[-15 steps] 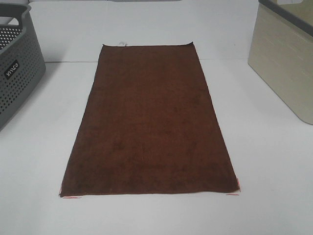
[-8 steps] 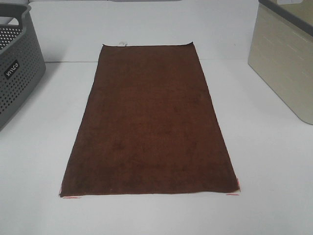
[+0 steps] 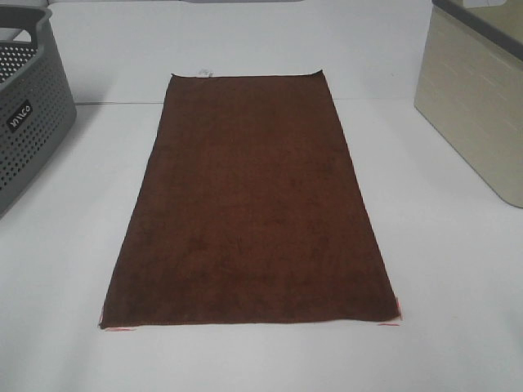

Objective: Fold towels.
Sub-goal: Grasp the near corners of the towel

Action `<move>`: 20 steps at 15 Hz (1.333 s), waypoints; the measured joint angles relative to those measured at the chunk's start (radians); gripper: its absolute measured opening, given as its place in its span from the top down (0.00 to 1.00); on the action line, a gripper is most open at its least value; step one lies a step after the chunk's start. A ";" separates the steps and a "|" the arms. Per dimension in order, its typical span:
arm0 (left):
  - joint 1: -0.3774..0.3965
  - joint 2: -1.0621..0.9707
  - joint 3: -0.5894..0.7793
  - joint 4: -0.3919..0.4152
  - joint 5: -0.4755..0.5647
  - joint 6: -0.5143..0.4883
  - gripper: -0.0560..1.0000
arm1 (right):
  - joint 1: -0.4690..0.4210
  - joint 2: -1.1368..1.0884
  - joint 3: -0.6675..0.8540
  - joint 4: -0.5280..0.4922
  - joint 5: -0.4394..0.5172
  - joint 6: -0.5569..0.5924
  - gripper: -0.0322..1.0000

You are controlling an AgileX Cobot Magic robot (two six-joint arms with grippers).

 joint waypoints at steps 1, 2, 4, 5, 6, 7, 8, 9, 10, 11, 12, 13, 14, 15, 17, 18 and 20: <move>0.000 0.080 0.000 -0.010 -0.029 0.000 0.01 | 0.000 0.078 0.000 0.040 -0.020 0.000 0.26; 0.000 0.156 0.000 -0.019 -0.051 0.000 0.01 | 0.000 0.166 0.000 0.082 -0.034 -0.011 0.26; 0.000 0.324 0.000 -0.065 -0.088 -0.001 0.01 | 0.000 0.329 0.000 0.161 -0.057 -0.086 0.26; 0.000 0.415 0.000 -0.104 -0.098 0.011 0.01 | 0.000 0.403 0.000 0.189 -0.070 -0.135 0.26; 0.000 0.497 0.000 -0.164 -0.103 0.045 0.02 | 0.000 0.472 -0.001 0.216 -0.090 -0.172 0.26; 0.000 0.578 0.000 -0.229 -0.106 0.100 0.03 | 0.000 0.543 -0.001 0.249 -0.115 -0.211 0.26; 0.000 0.668 0.000 -0.316 -0.111 0.171 0.04 | 0.000 0.576 -0.001 0.267 -0.131 -0.230 0.26; 0.000 0.752 0.000 -0.410 -0.114 0.259 0.06 | 0.000 0.658 -0.001 0.320 -0.180 -0.292 0.26; 0.000 0.824 0.000 -0.501 -0.115 0.341 0.07 | 0.000 0.707 -0.001 0.354 -0.212 -0.332 0.26; 0.000 0.854 0.000 -0.543 -0.115 0.388 0.07 | 0.000 0.732 -0.001 0.374 -0.224 -0.350 0.26; 0.000 0.922 0.000 -0.646 -0.115 0.486 0.08 | 0.000 0.780 -0.001 0.423 -0.248 -0.398 0.26; 0.000 0.979 0.000 -0.742 -0.115 0.574 0.09 | 0.000 0.822 -0.001 0.474 -0.257 -0.453 0.26; 0.000 1.036 0.000 -0.823 -0.115 0.660 0.09 | 0.000 0.861 -0.001 0.527 -0.264 -0.515 0.26; -0.005 1.133 -0.001 -0.988 -0.117 0.839 0.10 | 0.000 0.940 -0.002 0.635 -0.278 -0.644 0.26; -0.008 1.219 -0.002 -1.144 -0.103 0.989 0.10 | 0.000 0.999 -0.006 0.727 -0.295 -0.745 0.26; -0.008 1.256 -0.002 -1.208 -0.090 1.065 0.10 | 0.005 1.025 -0.018 0.753 -0.296 -0.776 0.26; -0.008 1.323 0.002 -1.306 -0.077 1.174 0.10 | 0.041 1.072 -0.047 0.769 -0.306 -0.790 0.26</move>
